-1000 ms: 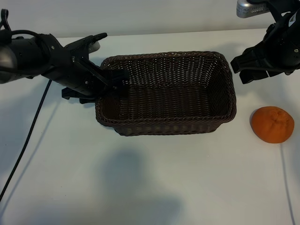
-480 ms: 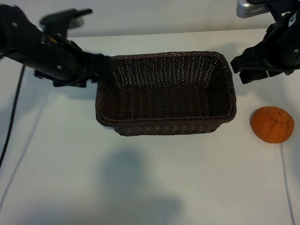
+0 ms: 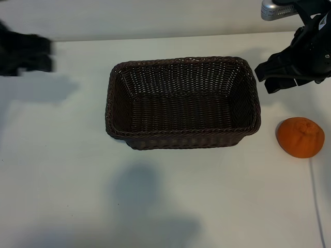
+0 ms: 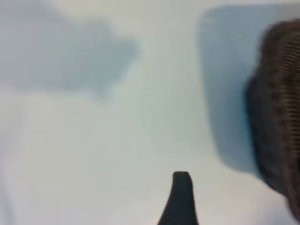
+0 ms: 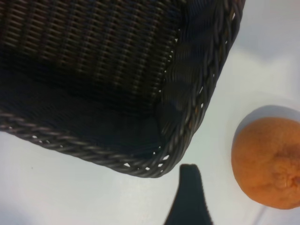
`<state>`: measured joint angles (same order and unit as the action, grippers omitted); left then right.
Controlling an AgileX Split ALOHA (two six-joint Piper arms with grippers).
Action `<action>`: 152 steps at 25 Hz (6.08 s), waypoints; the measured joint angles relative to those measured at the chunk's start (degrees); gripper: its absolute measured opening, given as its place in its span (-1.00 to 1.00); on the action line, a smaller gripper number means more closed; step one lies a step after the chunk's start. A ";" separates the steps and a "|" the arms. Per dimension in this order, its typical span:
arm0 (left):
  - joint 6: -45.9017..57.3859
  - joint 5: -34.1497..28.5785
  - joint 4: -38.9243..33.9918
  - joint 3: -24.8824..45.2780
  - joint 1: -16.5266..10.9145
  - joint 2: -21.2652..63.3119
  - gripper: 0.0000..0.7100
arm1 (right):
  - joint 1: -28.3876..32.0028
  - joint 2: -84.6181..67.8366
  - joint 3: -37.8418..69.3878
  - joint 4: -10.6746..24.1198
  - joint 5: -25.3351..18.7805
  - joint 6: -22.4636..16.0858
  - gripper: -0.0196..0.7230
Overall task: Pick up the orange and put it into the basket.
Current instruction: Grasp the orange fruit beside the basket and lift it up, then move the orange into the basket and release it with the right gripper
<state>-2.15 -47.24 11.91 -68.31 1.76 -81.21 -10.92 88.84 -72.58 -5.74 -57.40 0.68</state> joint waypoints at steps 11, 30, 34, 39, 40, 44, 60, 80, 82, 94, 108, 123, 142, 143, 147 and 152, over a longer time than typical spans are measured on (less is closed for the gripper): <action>-6.23 -7.39 -0.33 -0.26 -18.94 13.65 0.69 | 0.00 0.00 0.00 0.00 -0.13 0.00 0.49; -2.81 -17.68 -12.22 21.12 -7.67 60.40 0.68 | 0.00 0.00 0.00 1.10 0.14 0.05 0.49; -1.97 -19.10 -12.22 28.34 -6.85 66.79 0.68 | 0.00 0.00 0.00 1.22 0.29 0.05 0.49; -1.74 -19.75 -9.73 34.60 -6.79 72.11 0.68 | 0.00 0.00 0.00 1.29 0.62 0.05 0.49; -1.69 -19.75 -9.68 35.59 -6.79 72.88 0.68 | 0.00 0.00 0.00 1.29 0.67 0.05 0.49; -1.69 -19.15 -9.56 37.70 -6.79 73.96 0.68 | 0.00 0.00 0.00 1.29 0.73 0.05 0.49; -0.24 -15.33 -9.25 39.58 -6.79 74.75 0.68 | 0.00 0.14 0.00 3.13 4.01 -1.29 0.49; -0.42 -15.11 -9.20 39.65 2.27 81.70 0.68 | 9.43 7.21 9.42 10.16 4.26 -11.07 0.49; -0.42 -15.11 -9.20 39.65 2.64 81.70 0.68 | 9.94 7.21 12.66 8.98 7.44 -10.09 0.49; -0.46 -15.11 -9.20 39.65 2.83 81.72 0.68 | 9.99 9.53 17.19 6.94 18.85 -9.37 0.49; -0.61 -15.11 -9.20 39.65 2.83 81.72 0.67 | 9.99 12.13 17.19 5.74 18.71 -8.95 -0.70; -0.61 -15.11 -9.20 39.65 2.83 81.72 0.67 | 9.99 4.69 -5.40 5.28 -4.27 -7.26 -0.70; -0.50 -15.11 -9.20 39.65 2.83 81.72 0.67 | -5.82 10.93 -16.38 1.44 -5.75 -7.65 -0.70; -0.50 -15.11 -9.20 39.65 2.83 81.72 0.67 | -7.01 12.13 -17.26 1.44 -5.75 -7.65 -0.70; -0.50 -15.11 -9.20 39.65 2.83 81.72 0.67 | -9.93 16.24 -20.72 1.44 -5.85 -7.77 -0.70; -0.50 -15.11 -9.20 39.65 2.83 81.72 0.67 | -10.38 20.27 -23.08 1.48 -5.50 -7.90 -0.70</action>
<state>-2.65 -62.34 2.70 -28.66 4.58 0.50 -21.30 109.11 -95.66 -4.26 -62.90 -7.22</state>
